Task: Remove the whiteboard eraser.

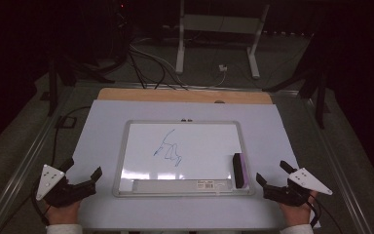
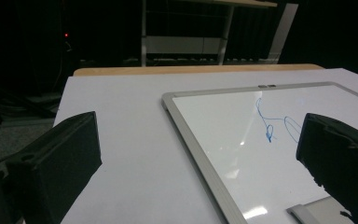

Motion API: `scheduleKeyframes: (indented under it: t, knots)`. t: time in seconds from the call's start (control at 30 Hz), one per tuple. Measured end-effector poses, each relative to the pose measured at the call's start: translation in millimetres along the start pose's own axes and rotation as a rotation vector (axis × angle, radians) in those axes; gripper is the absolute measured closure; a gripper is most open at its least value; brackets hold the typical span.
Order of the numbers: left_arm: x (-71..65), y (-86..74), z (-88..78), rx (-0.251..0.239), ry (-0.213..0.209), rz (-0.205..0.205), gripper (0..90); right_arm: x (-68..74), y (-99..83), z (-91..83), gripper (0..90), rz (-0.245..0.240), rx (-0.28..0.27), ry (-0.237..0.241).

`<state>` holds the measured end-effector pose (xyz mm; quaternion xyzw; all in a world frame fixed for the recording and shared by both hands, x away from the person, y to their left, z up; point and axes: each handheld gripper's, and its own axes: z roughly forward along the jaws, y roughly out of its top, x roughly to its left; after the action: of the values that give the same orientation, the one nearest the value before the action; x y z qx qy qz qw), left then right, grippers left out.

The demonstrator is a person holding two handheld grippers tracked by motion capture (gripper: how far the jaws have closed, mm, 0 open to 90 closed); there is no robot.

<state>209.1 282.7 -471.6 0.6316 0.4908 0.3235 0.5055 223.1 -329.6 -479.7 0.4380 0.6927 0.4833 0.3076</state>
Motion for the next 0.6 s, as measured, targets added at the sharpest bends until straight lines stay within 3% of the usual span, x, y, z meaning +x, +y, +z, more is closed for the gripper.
scheduleKeyframes:
  t: [0.3, 0.6]
  knots:
    - [-1.7, -1.3, 1.3, 0.014, 0.027, 0.013, 0.6, -5.4, 1.0, -1.5, 1.6, 0.052, -0.021, 0.009]
    - [-1.5, -6.2, 4.6, 0.035, 0.059, 0.025, 0.5, 0.3, 16.9, -3.3, 2.0, 0.016, -0.057, 0.018]
